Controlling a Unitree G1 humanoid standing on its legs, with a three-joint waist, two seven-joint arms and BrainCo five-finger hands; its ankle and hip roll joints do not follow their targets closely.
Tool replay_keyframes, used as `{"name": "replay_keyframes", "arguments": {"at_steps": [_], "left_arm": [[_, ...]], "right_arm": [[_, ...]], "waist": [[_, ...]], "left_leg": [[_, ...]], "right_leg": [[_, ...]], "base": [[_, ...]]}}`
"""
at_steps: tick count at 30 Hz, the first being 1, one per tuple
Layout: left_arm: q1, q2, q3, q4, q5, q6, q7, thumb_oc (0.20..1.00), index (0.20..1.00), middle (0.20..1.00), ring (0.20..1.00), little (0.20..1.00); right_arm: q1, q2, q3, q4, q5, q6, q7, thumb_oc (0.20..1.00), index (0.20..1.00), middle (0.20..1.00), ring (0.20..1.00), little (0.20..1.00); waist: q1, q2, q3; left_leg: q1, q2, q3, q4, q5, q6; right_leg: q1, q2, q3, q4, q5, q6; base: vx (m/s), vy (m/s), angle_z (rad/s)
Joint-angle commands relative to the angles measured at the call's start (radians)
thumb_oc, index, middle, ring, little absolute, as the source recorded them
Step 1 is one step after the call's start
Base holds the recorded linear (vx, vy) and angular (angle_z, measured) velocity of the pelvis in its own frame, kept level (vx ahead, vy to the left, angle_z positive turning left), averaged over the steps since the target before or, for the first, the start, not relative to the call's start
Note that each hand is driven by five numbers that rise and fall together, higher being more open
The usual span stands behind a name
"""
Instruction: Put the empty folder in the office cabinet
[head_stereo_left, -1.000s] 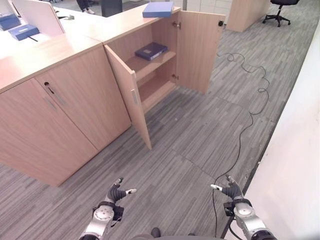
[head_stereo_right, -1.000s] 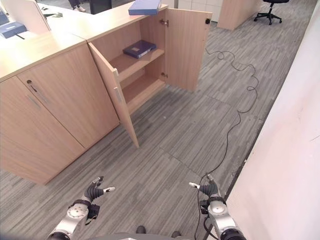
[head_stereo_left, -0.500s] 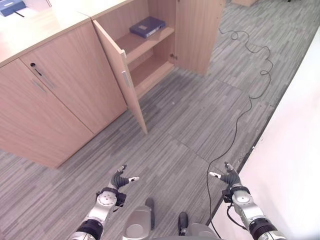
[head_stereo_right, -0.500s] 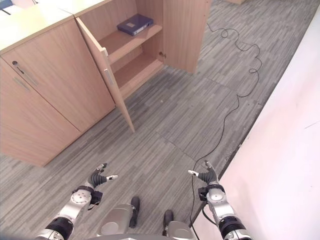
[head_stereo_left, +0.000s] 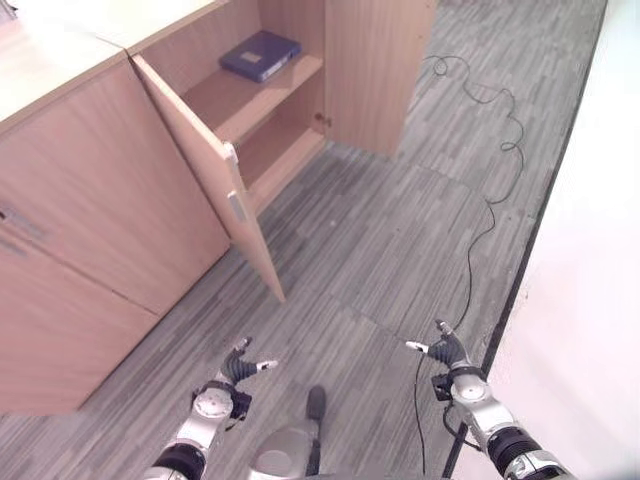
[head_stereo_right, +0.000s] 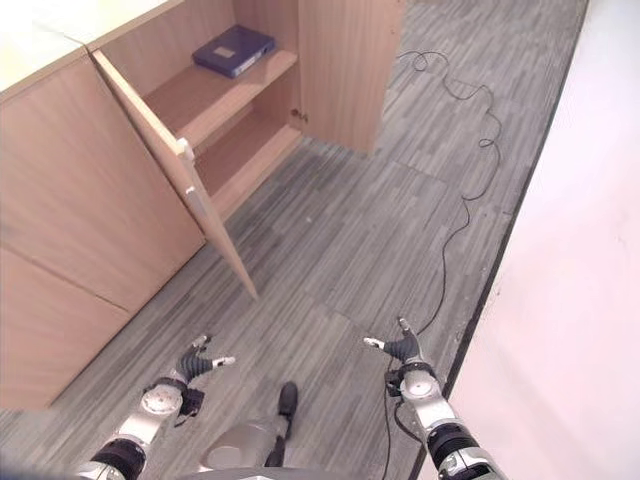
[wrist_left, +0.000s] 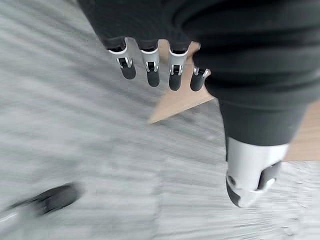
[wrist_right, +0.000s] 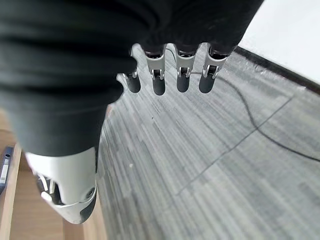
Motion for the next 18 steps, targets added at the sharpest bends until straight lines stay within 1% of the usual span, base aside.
{"name": "replay_keyframes", "arguments": {"at_steps": [1, 2, 4, 5, 6, 7, 9, 10, 11, 12, 13, 14, 15, 16, 17, 18], "left_arm": [[0.003, 0.037, 0.012, -0.040, -0.035, -0.030, 0.029, 1.000, 1.000, 1.000, 1.000, 1.000], [-0.006, 0.041, 0.009, -0.041, -0.041, -0.029, 0.031, 1.000, 1.000, 1.000, 1.000, 1.000], [-0.020, 0.046, 0.014, -0.030, -0.049, -0.027, 0.043, 1.000, 1.000, 1.000, 1.000, 1.000], [-0.026, 0.049, 0.018, -0.026, -0.052, -0.028, 0.049, 1.000, 1.000, 1.000, 1.000, 1.000], [-0.026, 0.049, 0.018, -0.026, -0.052, -0.028, 0.049, 1.000, 1.000, 1.000, 1.000, 1.000], [-0.037, 0.054, 0.021, -0.024, -0.065, -0.034, 0.062, 1.000, 1.000, 1.000, 1.000, 1.000], [-0.045, 0.060, 0.022, -0.023, -0.084, -0.041, 0.069, 1.000, 1.000, 1.000, 1.000, 1.000], [-0.052, 0.060, 0.022, -0.014, -0.090, -0.046, 0.071, 1.000, 1.000, 1.000, 1.000, 1.000], [-0.056, 0.060, 0.022, -0.004, -0.088, -0.046, 0.073, 1.000, 1.000, 1.000, 1.000, 1.000], [-0.056, 0.060, 0.022, -0.003, -0.088, -0.046, 0.073, 1.000, 1.000, 1.000, 1.000, 1.000], [-0.059, 0.060, 0.025, 0.008, -0.084, -0.046, 0.074, 1.000, 1.000, 1.000, 1.000, 1.000], [-0.060, 0.057, 0.025, 0.016, -0.079, -0.046, 0.071, 1.000, 1.000, 1.000, 1.000, 1.000], [-0.062, 0.057, 0.026, 0.020, -0.075, -0.048, 0.070, 1.000, 1.000, 1.000, 1.000, 1.000], [-0.067, 0.053, 0.026, 0.033, -0.070, -0.051, 0.067, 1.000, 1.000, 1.000, 1.000, 1.000], [-0.067, 0.052, 0.025, 0.033, -0.070, -0.051, 0.067, 1.000, 1.000, 1.000, 1.000, 1.000], [-0.064, 0.047, 0.026, 0.043, -0.068, -0.055, 0.066, 1.000, 1.000, 1.000, 1.000, 1.000]], "right_arm": [[-0.087, -0.024, 0.006, -0.050, 0.007, -0.027, -0.006, 1.000, 1.000, 1.000, 1.000, 1.000], [-0.101, -0.018, 0.009, -0.054, 0.012, -0.028, -0.008, 1.000, 1.000, 1.000, 1.000, 1.000], [-0.119, 0.002, 0.020, -0.054, 0.018, -0.033, -0.010, 1.000, 1.000, 1.000, 1.000, 1.000], [-0.123, 0.005, 0.023, -0.053, 0.019, -0.031, -0.011, 1.000, 1.000, 1.000, 1.000, 1.000], [-0.123, 0.005, 0.023, -0.053, 0.019, -0.031, -0.011, 1.000, 1.000, 1.000, 1.000, 1.000], [-0.126, 0.009, 0.028, -0.057, 0.015, -0.029, -0.010, 1.000, 1.000, 1.000, 1.000, 1.000], [-0.133, 0.005, 0.029, -0.066, 0.017, -0.033, -0.013, 1.000, 1.000, 1.000, 1.000, 1.000], [-0.148, 0.001, 0.030, -0.059, 0.021, -0.034, -0.015, 1.000, 1.000, 1.000, 1.000, 1.000], [-0.152, 0.000, 0.030, -0.052, 0.026, -0.034, -0.016, 1.000, 1.000, 1.000, 1.000, 1.000], [-0.153, 0.000, 0.030, -0.051, 0.026, -0.035, -0.016, 1.000, 1.000, 1.000, 1.000, 1.000], [-0.154, -0.002, 0.026, -0.048, 0.032, -0.036, -0.019, 1.000, 1.000, 1.000, 1.000, 1.000], [-0.152, -0.003, 0.026, -0.045, 0.035, -0.036, -0.019, 1.000, 1.000, 1.000, 1.000, 1.000], [-0.150, -0.004, 0.025, -0.045, 0.036, -0.037, -0.019, 1.000, 1.000, 1.000, 1.000, 1.000], [-0.145, -0.012, 0.024, -0.042, 0.039, -0.037, -0.018, 1.000, 1.000, 1.000, 1.000, 1.000], [-0.144, -0.013, 0.025, -0.042, 0.039, -0.037, -0.018, 1.000, 1.000, 1.000, 1.000, 1.000], [-0.126, -0.019, 0.021, -0.043, 0.042, -0.037, -0.014, 1.000, 1.000, 1.000, 1.000, 1.000]], "waist": [[0.012, 0.011, 0.033], [0.006, 0.023, 0.047], [0.007, 0.046, 0.069], [0.006, 0.048, 0.074], [0.006, 0.047, 0.074], [0.004, 0.053, 0.079], [-0.014, 0.047, 0.085], [-0.031, 0.037, 0.088], [-0.046, 0.033, 0.094], [-0.048, 0.036, 0.097], [-0.064, 0.033, 0.102], [-0.078, 0.039, 0.105], [-0.092, 0.038, 0.108], [-0.120, 0.047, 0.110], [-0.119, 0.053, 0.111], [-0.144, 0.055, 0.106]], "left_leg": [[-0.051, 0.096, -0.031, 0.000, 0.002, -0.096], [-0.041, 0.106, -0.025, 0.010, -0.013, -0.087], [-0.020, 0.132, -0.021, 0.043, -0.047, -0.074], [-0.010, 0.134, -0.016, 0.054, -0.059, -0.071], [-0.010, 0.134, -0.016, 0.054, -0.059, -0.071], [0.017, 0.137, -0.010, 0.072, -0.093, -0.071], [0.060, 0.136, -0.010, 0.079, -0.140, -0.081], [0.099, 0.124, -0.014, 0.076, -0.174, -0.093], [0.123, 0.115, -0.027, 0.075, -0.195, -0.101], [0.128, 0.118, -0.030, 0.076, -0.199, -0.102], [0.152, 0.110, -0.043, 0.072, -0.215, -0.110], [0.178, 0.113, -0.056, 0.069, -0.237, -0.118], [0.195, 0.109, -0.071, 0.066, -0.247, -0.123], [0.239, 0.118, -0.104, 0.057, -0.274, -0.137], [0.243, 0.125, -0.104, 0.057, -0.278, -0.138], [0.296, 0.140, -0.139, 0.042, -0.304, -0.155]], "right_leg": [[-0.095, 0.036, -0.019, 0.211, 0.193, 0.048], [-0.130, 0.040, -0.040, 0.286, 0.214, 0.048], [-0.189, 0.035, -0.089, 0.384, 0.236, 0.048], [-0.208, 0.019, -0.115, 0.396, 0.240, 0.043], [-0.208, 0.019, -0.115, 0.397, 0.240, 0.043], [-0.251, -0.022, -0.186, 0.326, 0.224, 0.027], [-0.275, -0.053, -0.266, 0.211, 0.166, 0.012], [-0.318, -0.063, -0.295, 0.081, 0.179, 0.019], [-0.327, -0.065, -0.291, 0.011, 0.197, 0.028], [-0.317, -0.062, -0.295, 0.006, 0.197, 0.028], [-0.349, -0.061, -0.274, -0.048, 0.224, 0.040], [-0.362, -0.051, -0.250, -0.093, 0.243, 0.053], [-0.388, -0.051, -0.221, -0.127, 0.266, 0.063], [-0.437, -0.050, -0.176, -0.183, 0.303, 0.080], [-0.432, -0.045, -0.180, -0.184, 0.302, 0.079], [-0.457, -0.053, -0.138, -0.188, 0.323, 0.083]], "base": [[-0.01, 0.124, -0.24], [0.02, 0.116, -0.22], [0.11, 0.131, -0.10], [0.12, 0.079, -0.14], [0.21, 0.040, -0.29], [0.25, 0.008, -0.29], [0.37, -0.059, -0.32], [0.40, -0.140, -0.30], [0.32, -0.121, -0.10], [0.24, -0.091, 0.23], [0.26, -0.087, 0.35], [0.35, -0.127, 0.47], [0.49, -0.189, 0.52], [0.36, -0.149, 0.59], [0.55, -0.294, 0.77], [0.40, -0.229, 0.76]]}}
